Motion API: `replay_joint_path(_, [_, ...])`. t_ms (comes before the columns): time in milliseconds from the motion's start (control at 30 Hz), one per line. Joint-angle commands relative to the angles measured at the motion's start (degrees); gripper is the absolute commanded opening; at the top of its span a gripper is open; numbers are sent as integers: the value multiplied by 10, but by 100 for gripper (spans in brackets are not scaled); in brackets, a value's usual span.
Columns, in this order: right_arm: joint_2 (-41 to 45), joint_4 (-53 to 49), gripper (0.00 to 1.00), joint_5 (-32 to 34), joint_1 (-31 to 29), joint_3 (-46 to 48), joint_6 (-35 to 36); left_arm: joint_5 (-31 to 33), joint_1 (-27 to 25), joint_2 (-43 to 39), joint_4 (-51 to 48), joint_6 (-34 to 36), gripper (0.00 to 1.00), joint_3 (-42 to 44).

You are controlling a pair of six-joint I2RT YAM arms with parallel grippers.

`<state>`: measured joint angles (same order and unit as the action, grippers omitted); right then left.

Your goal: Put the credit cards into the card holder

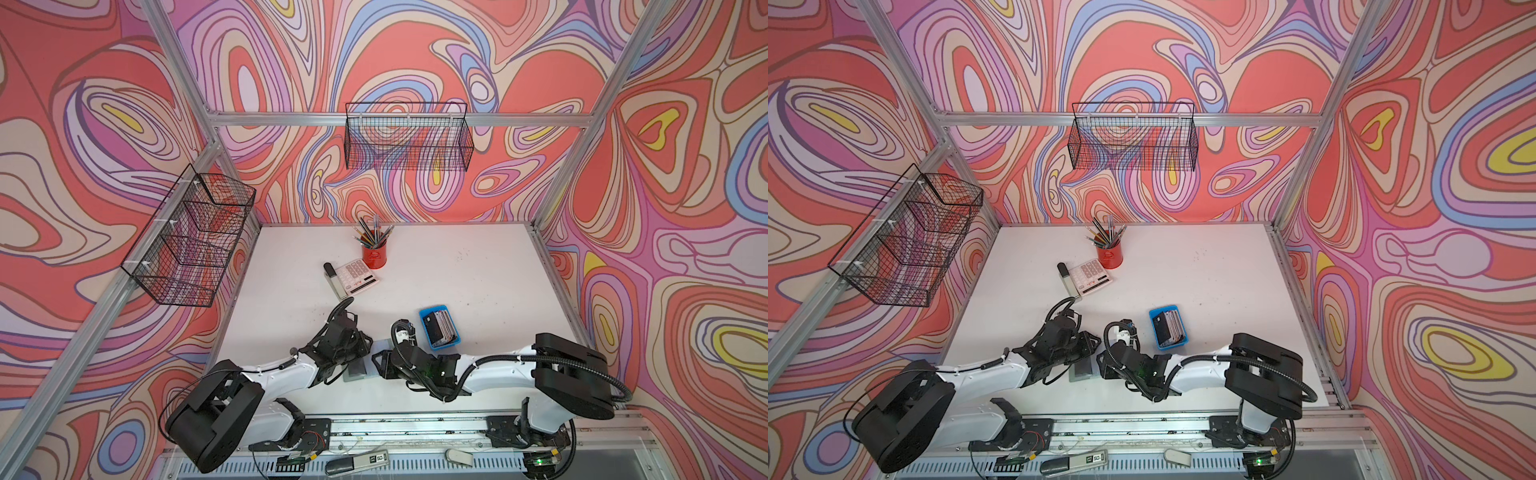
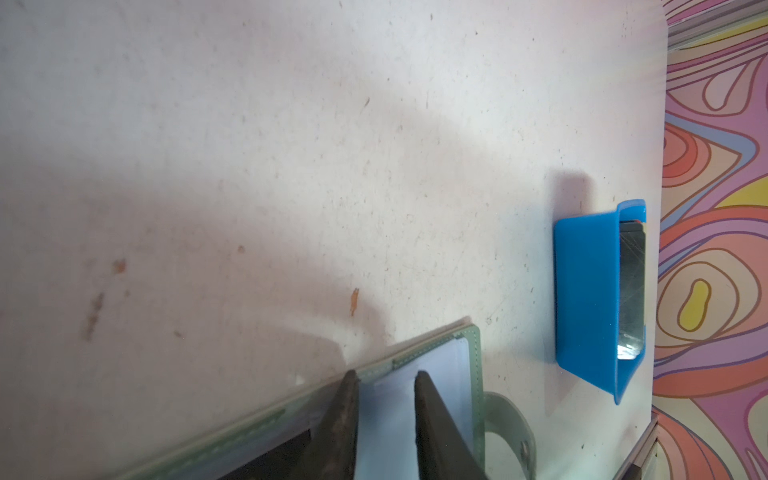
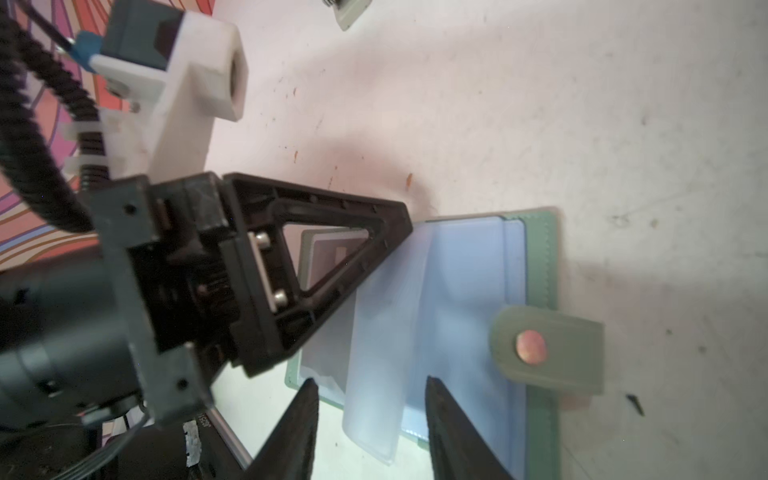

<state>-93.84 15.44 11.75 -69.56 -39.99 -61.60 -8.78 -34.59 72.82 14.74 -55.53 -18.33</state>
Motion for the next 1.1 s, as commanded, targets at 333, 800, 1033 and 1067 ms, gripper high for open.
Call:
replay_joint_path(333, [-67,116,43,-61,0,-7,-30,8,0,-12,-34,5,26,15])
replay_joint_path(800, [-67,100,35,-74,-12,-49,11,68,0,-144,-207,34,41,-53])
replay_joint_path(1033, [-104,83,35,-79,-22,-88,31,195,7,-325,-412,41,56,-75])
replay_joint_path(1067, [-110,81,35,-83,-23,-96,35,218,7,-354,-443,39,58,-76])
